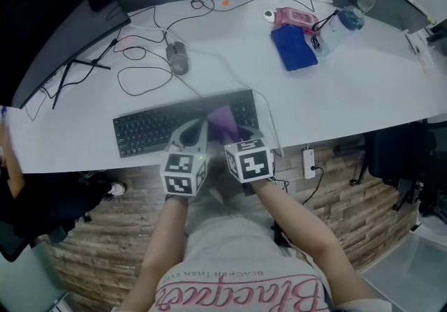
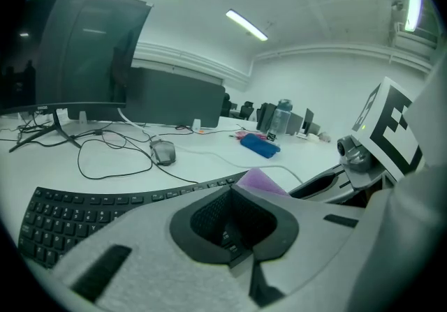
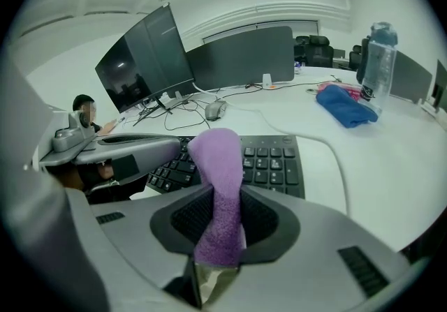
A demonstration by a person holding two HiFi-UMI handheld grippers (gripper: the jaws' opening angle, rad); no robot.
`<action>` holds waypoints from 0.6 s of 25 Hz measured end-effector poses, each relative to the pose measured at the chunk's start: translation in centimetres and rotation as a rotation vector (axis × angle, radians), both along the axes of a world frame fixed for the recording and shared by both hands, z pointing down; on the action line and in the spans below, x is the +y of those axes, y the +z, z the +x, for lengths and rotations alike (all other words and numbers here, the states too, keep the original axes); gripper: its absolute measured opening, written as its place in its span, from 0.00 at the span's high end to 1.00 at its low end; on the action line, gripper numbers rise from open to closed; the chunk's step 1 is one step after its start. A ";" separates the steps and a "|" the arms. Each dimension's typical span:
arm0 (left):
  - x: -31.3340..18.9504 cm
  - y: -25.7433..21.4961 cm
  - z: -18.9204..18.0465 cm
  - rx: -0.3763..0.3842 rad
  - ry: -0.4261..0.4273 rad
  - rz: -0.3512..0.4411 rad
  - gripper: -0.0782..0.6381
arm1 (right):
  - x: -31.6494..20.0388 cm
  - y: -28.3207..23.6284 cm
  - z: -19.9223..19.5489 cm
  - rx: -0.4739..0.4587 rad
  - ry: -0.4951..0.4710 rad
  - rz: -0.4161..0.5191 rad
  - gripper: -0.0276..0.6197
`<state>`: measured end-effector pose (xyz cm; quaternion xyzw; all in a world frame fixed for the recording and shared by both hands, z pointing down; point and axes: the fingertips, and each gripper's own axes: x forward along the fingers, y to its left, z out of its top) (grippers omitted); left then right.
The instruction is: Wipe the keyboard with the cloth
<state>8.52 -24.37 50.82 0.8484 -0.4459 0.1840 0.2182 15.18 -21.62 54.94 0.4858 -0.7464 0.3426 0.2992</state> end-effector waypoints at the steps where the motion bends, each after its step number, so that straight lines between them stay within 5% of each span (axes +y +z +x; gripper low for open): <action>1: -0.1 0.0 0.5 0.002 0.005 0.001 0.88 | 0.0 0.0 0.6 0.003 0.007 -0.001 0.81; 15: -0.5 0.0 6.1 0.009 0.071 0.005 0.88 | -0.2 -0.1 7.9 0.032 0.126 0.013 0.81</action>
